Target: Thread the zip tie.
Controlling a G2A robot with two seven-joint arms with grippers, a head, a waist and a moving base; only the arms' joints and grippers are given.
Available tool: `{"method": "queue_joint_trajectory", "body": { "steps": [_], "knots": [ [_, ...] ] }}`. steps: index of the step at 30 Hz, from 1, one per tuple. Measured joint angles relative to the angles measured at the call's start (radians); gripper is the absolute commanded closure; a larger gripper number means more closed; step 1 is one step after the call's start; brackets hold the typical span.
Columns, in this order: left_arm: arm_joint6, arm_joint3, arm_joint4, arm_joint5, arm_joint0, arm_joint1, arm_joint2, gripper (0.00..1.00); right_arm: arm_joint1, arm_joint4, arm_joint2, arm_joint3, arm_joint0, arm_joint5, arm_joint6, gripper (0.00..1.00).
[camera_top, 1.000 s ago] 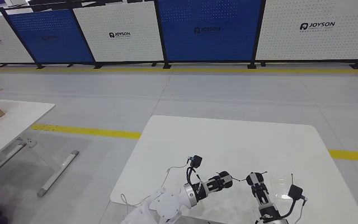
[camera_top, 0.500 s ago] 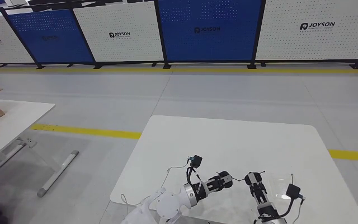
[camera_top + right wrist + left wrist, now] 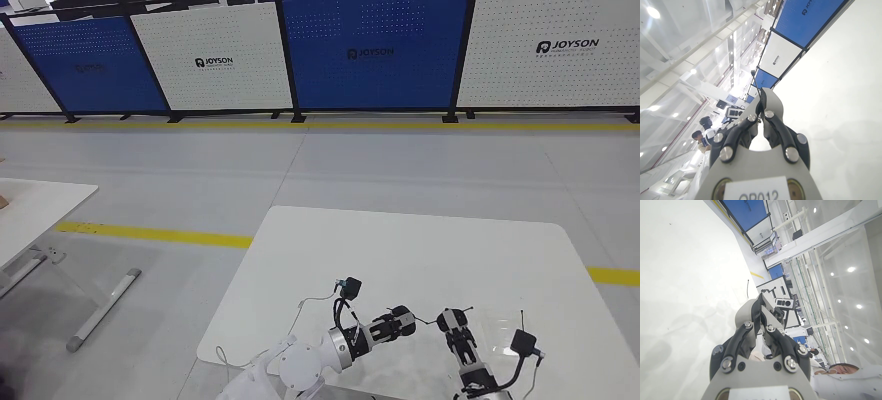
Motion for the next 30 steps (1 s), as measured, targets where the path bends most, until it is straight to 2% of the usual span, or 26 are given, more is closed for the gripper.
{"method": "queue_joint_trajectory", "body": {
  "steps": [8, 20, 25, 27, 30],
  "knots": [
    [0.0, 0.0, 0.0, 0.0, 0.0, 0.0, 0.0, 1.0, 0.0, 0.006, 0.002, 0.001, -0.008, -0.011, 0.007, 1.0],
    [0.003, -0.001, -0.005, -0.001, 0.001, -0.001, 0.001, 1.0, -0.007, 0.01, -0.023, 0.026, 0.012, -0.019, -0.016, 1.0],
    [0.004, 0.007, -0.089, -0.042, 0.002, -0.005, 0.001, 1.0, -0.008, 0.024, -0.027, 0.015, 0.01, -0.019, -0.022, 1.0],
    [0.0, 0.012, -0.098, -0.058, 0.002, -0.005, 0.001, 1.0, -0.008, 0.025, -0.029, 0.012, 0.008, -0.019, -0.017, 1.0],
    [0.001, 0.015, -0.094, -0.06, 0.0, -0.006, 0.007, 1.0, -0.007, 0.023, -0.036, 0.009, 0.008, -0.019, -0.009, 1.0]
  ]
}}
